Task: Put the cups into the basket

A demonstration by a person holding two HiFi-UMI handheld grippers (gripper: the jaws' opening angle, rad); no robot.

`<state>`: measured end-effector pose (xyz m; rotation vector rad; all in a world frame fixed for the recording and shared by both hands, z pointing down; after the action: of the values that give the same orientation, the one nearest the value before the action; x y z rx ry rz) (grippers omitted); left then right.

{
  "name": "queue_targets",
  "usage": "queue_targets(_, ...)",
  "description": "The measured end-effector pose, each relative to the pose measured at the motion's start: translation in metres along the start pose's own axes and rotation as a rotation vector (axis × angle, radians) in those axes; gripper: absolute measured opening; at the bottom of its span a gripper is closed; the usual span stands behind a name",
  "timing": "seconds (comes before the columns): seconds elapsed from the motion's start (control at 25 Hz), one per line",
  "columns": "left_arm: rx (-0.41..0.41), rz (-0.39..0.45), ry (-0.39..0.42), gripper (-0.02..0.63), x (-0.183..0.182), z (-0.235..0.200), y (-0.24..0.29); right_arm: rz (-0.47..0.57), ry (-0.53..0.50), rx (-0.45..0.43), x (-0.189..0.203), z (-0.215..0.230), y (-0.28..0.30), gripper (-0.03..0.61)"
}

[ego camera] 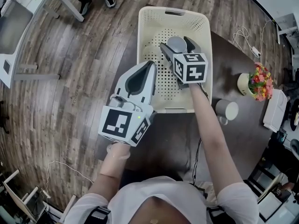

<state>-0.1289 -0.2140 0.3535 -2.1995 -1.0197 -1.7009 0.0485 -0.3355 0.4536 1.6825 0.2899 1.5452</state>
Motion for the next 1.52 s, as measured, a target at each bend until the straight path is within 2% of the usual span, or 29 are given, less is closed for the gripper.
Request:
queue_targets(0.4,0.002,-0.02,0.008,0.011,0.001,0.009,-0.008,0.104,0.017,0.037,-0.01,-0.002,-0.016,0.394)
queue_targets(0.72,-0.009,-0.031,0.015,0.011,0.001,0.018,-0.017,0.112,0.001,0.065,-0.009,-0.006,-0.034,0.394)
queue_targets(0.92,-0.013,-0.038,0.008,0.011,0.002,0.029,-0.024,0.105,-0.014,0.113,-0.01,-0.005,-0.052,0.394)
queue_targets(1.16,-0.016,-0.039,0.02,0.011,0.001,0.045,-0.032,0.129,-0.003,0.081,-0.016,-0.011,-0.075,0.393)
queue_targets(1.2,-0.017,-0.038,0.023,0.011,0.0,0.047,-0.034,0.14,0.009,0.09,-0.017,-0.012,-0.08,0.377)
queue_targets(1.24,-0.019,-0.037,0.026,0.011,0.0,0.048,-0.036,0.155,0.023,0.113,-0.017,-0.012,-0.085,0.286)
queue_targets(1.28,-0.021,-0.036,0.029,0.011,0.0,0.049,-0.038,0.172,0.035,0.142,-0.018,-0.012,-0.091,0.114)
queue_targets(1.32,-0.024,-0.035,0.03,0.011,0.0,0.051,-0.041,0.186,0.042,0.163,-0.018,-0.013,-0.097,0.012)
queue_targets(1.52,-0.044,-0.04,0.054,0.011,0.003,0.065,-0.047,0.231,0.048,0.105,-0.016,-0.024,-0.129,0.012)
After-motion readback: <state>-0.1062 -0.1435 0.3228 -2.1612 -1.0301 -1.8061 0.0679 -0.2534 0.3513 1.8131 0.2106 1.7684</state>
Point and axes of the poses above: the fingertips, and each gripper's own axes: y forward along the fingers, z to its right, x out of its underside, the point moved 9 cm from there along -y, backward along the fingers, and after that the axes turned 11 degrees about -z, right-handed, at the moved point
